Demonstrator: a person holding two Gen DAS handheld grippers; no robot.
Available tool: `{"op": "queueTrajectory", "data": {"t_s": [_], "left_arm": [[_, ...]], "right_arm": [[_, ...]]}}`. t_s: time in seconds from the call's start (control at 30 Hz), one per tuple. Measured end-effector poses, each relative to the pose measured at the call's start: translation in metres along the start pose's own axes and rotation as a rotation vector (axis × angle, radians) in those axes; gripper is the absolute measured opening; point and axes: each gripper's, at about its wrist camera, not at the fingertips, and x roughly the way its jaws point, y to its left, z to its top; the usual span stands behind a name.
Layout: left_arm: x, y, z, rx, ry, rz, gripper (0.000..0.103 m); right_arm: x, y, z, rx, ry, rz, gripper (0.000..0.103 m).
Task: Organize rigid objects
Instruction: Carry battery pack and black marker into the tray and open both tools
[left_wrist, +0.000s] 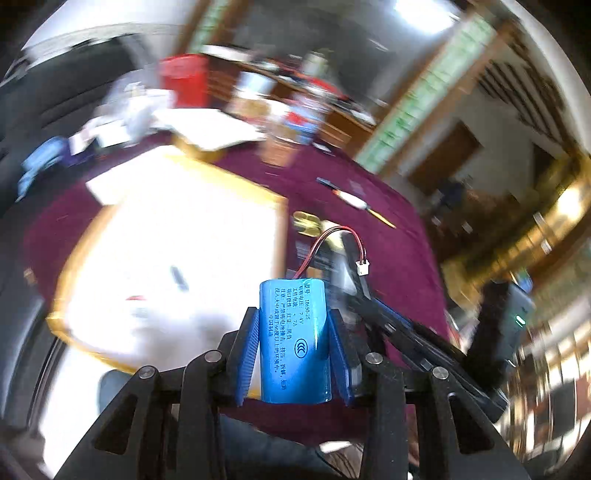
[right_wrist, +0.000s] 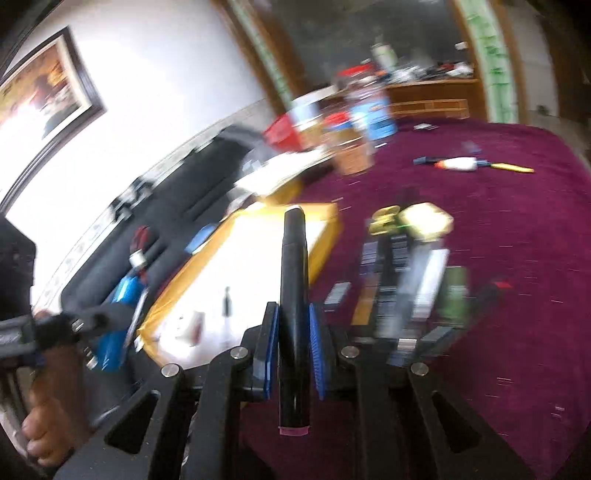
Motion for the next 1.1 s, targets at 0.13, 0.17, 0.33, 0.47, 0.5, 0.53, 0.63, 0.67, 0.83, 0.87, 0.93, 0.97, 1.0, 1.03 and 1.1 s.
{"op": "queueTrajectory", "data": {"t_s": [0.13,0.17,0.33,0.47,0.5,0.53,0.63,0.67,0.83,0.87,0.93,0.97,1.0,1.03,1.1], "left_arm": [[0.025,0.048,0.004,-0.116,0.021,0.074,0.038],[0.031,0.054,0.003,-0.124,0.026,0.075,0.038],[0.063,0.069,-0.004,-0.178,0.059,0.13,0.038],[0.086,0.072,-0.002,-0.183,0.07,0.193,0.038],[0.087,0.068,-0.001,-0.164,0.069,0.235,0.038],[0.085,0.07,-0.001,-0.163,0.067,0.255,0.038],[0.09,0.077,0.002,-0.166,0.093,0.334,0.038],[0.091,0.08,0.0,-0.168,0.107,0.351,0.038],[0.1,0.086,-0.002,-0.173,0.166,0.362,0.039],[0.1,0.085,-0.002,-0.164,0.174,0.365,0.038],[0.101,0.086,-0.002,-0.153,0.167,0.356,0.04],[0.1,0.085,-0.002,-0.144,0.159,0.352,0.048],[0.097,0.084,-0.003,-0.135,0.144,0.334,0.055],[0.095,0.082,-0.004,-0.131,0.128,0.315,0.059],[0.084,0.076,-0.004,-0.123,0.087,0.289,0.074]], "right_arm": [[0.048,0.03,0.002,-0.032,0.086,0.038,0.016],[0.058,0.035,0.001,-0.039,0.106,0.046,0.016],[0.102,0.054,-0.002,-0.112,0.177,-0.01,0.016],[0.128,0.063,-0.001,-0.175,0.215,-0.034,0.016],[0.128,0.063,-0.002,-0.187,0.219,-0.042,0.016],[0.132,0.065,-0.003,-0.2,0.218,-0.056,0.016],[0.144,0.068,-0.006,-0.222,0.25,-0.087,0.016],[0.147,0.07,-0.006,-0.233,0.255,-0.087,0.016],[0.162,0.078,-0.012,-0.3,0.284,-0.11,0.016],[0.162,0.079,-0.013,-0.308,0.281,-0.125,0.016],[0.162,0.081,-0.015,-0.324,0.285,-0.134,0.016],[0.162,0.081,-0.015,-0.336,0.284,-0.134,0.017],[0.16,0.082,-0.015,-0.339,0.284,-0.125,0.019],[0.158,0.081,-0.015,-0.334,0.284,-0.107,0.023],[0.146,0.079,-0.012,-0.313,0.256,-0.074,0.039]]}}
